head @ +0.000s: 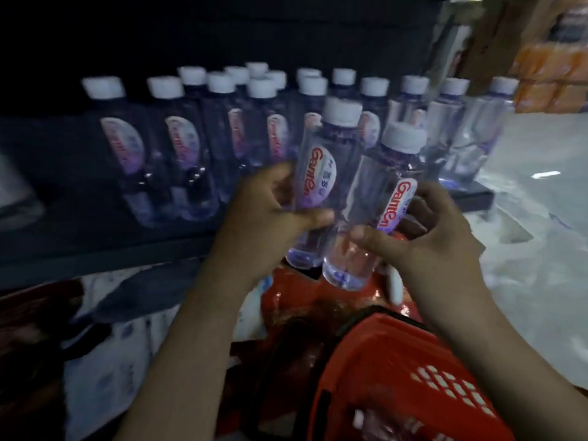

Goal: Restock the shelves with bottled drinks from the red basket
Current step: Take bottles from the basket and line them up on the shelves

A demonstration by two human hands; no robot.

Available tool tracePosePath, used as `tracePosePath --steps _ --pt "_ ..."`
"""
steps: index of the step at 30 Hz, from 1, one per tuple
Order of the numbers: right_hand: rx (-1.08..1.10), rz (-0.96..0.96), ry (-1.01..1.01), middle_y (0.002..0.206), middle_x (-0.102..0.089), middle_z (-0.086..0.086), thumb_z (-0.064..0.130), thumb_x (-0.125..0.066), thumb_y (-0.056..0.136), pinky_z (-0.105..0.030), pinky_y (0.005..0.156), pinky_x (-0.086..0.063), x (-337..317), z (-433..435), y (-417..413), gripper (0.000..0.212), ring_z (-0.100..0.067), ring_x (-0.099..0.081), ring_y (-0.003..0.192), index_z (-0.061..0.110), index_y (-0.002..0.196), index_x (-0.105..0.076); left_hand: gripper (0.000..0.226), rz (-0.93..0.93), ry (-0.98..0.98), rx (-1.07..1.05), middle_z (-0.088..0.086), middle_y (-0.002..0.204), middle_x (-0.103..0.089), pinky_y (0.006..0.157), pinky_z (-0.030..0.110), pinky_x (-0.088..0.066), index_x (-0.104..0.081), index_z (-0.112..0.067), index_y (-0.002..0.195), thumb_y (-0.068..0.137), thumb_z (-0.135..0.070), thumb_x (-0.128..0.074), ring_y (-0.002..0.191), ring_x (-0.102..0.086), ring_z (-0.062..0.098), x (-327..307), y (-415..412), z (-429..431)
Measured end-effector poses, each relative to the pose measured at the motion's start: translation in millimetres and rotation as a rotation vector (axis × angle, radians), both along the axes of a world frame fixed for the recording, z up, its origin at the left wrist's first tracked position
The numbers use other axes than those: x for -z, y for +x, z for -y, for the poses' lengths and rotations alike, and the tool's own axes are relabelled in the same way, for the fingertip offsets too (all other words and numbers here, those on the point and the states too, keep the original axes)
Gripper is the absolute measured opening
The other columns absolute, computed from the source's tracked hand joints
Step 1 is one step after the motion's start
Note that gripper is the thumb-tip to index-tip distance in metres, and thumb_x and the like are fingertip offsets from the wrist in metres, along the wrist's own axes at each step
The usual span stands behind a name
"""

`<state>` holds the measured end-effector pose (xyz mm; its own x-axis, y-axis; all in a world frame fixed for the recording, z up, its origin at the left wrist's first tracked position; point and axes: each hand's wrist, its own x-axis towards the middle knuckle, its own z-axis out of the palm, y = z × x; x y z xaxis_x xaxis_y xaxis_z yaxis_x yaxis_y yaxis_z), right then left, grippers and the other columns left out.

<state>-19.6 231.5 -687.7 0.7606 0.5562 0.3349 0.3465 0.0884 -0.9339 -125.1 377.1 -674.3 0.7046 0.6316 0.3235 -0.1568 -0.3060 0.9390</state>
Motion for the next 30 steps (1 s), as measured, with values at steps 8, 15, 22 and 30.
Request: tracePosePath --steps 8,15,22,30 --pt "-0.182 0.096 0.070 0.107 -0.068 0.011 0.007 -0.084 0.072 -0.016 0.080 -0.055 -8 -129 -58 0.058 -0.001 -0.064 0.099 0.015 0.124 -0.059 0.039 0.226 0.112 -0.478 -0.007 0.105 -0.073 0.082 0.023 -0.055 -0.066 -0.016 0.111 0.079 0.003 -0.073 0.098 -0.069 0.004 -3 -63 -68" --pt "-0.097 0.149 0.128 0.114 -0.067 0.012 0.008 -0.078 0.081 -0.007 0.084 -0.048 11 -174 -67 0.054 0.006 -0.062 0.103 0.020 0.130 -0.057 0.045 0.124 0.146 -0.594 -0.001 0.112 -0.063 0.080 0.005 -0.045 -0.066 -0.020 0.120 0.080 -0.001 -0.072 0.095 -0.061 -0.007 18 -70 -81" --pt "-0.053 0.357 -0.015 0.135 -0.059 0.004 0.017 -0.076 0.085 -0.034 0.105 -0.047 17 -181 -64 0.074 -0.012 -0.054 0.126 0.021 0.148 -0.039 0.056 0.107 0.206 -0.673 -0.007 0.115 -0.050 0.089 0.010 -0.047 -0.056 -0.021 0.134 0.082 -0.015 -0.076 0.109 -0.059 0.007 33 -61 -89" --pt "-0.091 0.400 -0.155 0.147 -0.040 0.001 0.000 -0.065 0.090 -0.003 0.082 -0.045 33 -158 -70 0.084 0.005 -0.047 0.104 0.029 0.155 -0.018 0.105 -0.073 0.238 -0.678 -0.002 0.140 -0.052 0.103 0.043 -0.049 -0.022 -0.039 0.152 0.075 0.001 -0.081 0.130 -0.050 0.018 53 -67 -87"
